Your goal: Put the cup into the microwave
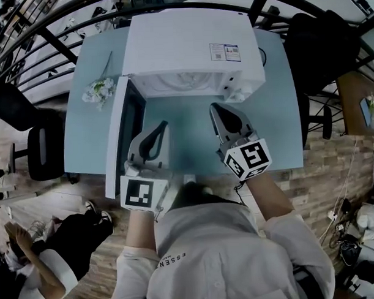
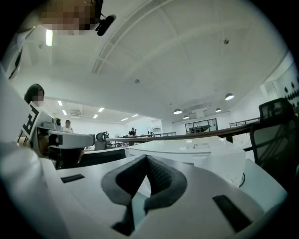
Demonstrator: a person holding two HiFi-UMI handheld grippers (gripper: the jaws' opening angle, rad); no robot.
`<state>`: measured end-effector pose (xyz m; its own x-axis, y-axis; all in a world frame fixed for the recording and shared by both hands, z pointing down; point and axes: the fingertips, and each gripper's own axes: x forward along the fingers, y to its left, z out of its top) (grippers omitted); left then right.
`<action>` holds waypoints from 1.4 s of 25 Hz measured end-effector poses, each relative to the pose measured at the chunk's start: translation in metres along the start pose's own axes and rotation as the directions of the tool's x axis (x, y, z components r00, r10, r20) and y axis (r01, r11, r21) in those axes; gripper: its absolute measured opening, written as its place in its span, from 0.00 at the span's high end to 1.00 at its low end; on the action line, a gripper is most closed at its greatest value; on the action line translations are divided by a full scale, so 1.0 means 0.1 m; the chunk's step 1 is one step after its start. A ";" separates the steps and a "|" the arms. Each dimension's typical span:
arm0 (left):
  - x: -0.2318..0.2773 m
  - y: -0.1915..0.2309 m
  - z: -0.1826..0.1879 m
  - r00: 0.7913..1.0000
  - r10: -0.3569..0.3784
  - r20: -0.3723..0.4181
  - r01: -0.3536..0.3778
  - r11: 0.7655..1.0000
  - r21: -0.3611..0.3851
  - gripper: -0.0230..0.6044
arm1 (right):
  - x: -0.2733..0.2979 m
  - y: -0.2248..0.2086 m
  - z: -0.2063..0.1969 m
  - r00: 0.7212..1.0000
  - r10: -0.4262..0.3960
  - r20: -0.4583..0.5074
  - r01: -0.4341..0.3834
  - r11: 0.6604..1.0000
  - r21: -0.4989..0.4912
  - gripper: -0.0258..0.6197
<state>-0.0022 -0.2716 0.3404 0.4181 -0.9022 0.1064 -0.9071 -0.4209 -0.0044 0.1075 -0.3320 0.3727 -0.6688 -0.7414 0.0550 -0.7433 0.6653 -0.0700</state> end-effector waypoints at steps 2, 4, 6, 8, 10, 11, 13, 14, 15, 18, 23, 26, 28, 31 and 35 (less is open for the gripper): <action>-0.07 0.01 0.09 1.000 0.013 0.012 -0.013 1.000 0.013 0.96 | -0.12 0.05 0.15 1.000 0.002 0.016 -0.002 1.000 -0.011 0.94; -0.14 0.02 0.18 0.999 0.025 0.026 -0.025 0.999 0.027 0.96 | -0.23 0.11 0.29 0.999 0.004 0.035 -0.003 1.000 -0.026 0.94; -0.21 0.03 0.26 0.999 0.029 0.042 -0.032 0.998 0.059 0.96 | -0.34 0.15 0.42 0.999 0.005 0.052 -0.003 0.999 -0.039 0.94; -0.27 0.02 0.31 0.998 0.032 0.047 -0.035 0.997 0.063 0.96 | -0.44 0.20 0.52 0.998 0.004 0.067 -0.001 0.999 -0.047 0.94; -0.30 0.01 0.36 0.998 0.034 0.056 -0.038 0.998 0.056 0.96 | -0.51 0.22 0.59 0.997 0.001 0.082 0.003 0.999 -0.054 0.94; -0.30 0.00 0.38 0.998 0.032 0.061 -0.035 0.998 0.058 0.96 | -0.54 0.23 0.62 0.996 0.000 0.088 0.005 0.998 -0.059 0.94; -0.31 -0.03 0.40 0.998 0.024 0.065 -0.028 0.997 0.067 0.96 | -0.58 0.25 0.64 0.995 -0.001 0.097 0.007 0.998 -0.067 0.94; -0.31 -0.04 0.40 0.998 0.020 0.066 -0.025 0.997 0.072 0.96 | -0.60 0.25 0.64 0.995 -0.003 0.099 0.010 0.998 -0.068 0.94; -0.30 -0.06 0.40 0.998 0.015 0.066 -0.020 0.997 0.076 0.96 | -0.61 0.24 0.64 0.995 -0.006 0.101 0.013 0.998 -0.067 0.94; -0.29 -0.10 0.42 0.998 0.004 0.067 -0.009 0.996 0.084 0.96 | -0.63 0.21 0.63 0.995 -0.020 0.101 0.027 0.998 -0.061 0.94; -0.30 -0.08 0.43 0.997 0.005 0.071 -0.011 0.996 0.085 0.96 | -0.64 0.22 0.59 0.995 -0.025 0.093 0.031 0.997 -0.064 0.94; -0.28 -0.08 0.43 0.998 -0.003 0.069 -0.003 0.996 0.092 0.96 | -0.64 0.23 0.59 0.995 -0.027 0.093 0.033 0.997 -0.063 0.94; -0.27 -0.08 0.43 0.997 -0.002 0.071 -0.004 0.996 0.089 0.96 | -0.63 0.23 0.59 0.995 -0.031 0.095 0.037 0.997 -0.065 0.94; -0.25 -0.09 0.42 0.998 -0.009 0.069 0.003 0.996 0.091 0.96 | -0.64 0.21 0.58 0.995 -0.042 0.095 0.048 0.997 -0.062 0.94; -0.24 -0.09 0.42 0.998 -0.014 0.065 0.008 0.996 0.092 0.96 | -0.65 0.16 0.58 0.994 -0.061 0.095 0.067 0.996 -0.063 0.94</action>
<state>-0.0016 -0.2504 0.2964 0.4333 -0.9003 0.0417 -0.8952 -0.4353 -0.0952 0.1401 -0.2785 0.3100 -0.6175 -0.7857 -0.0359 -0.7862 0.6180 -0.0028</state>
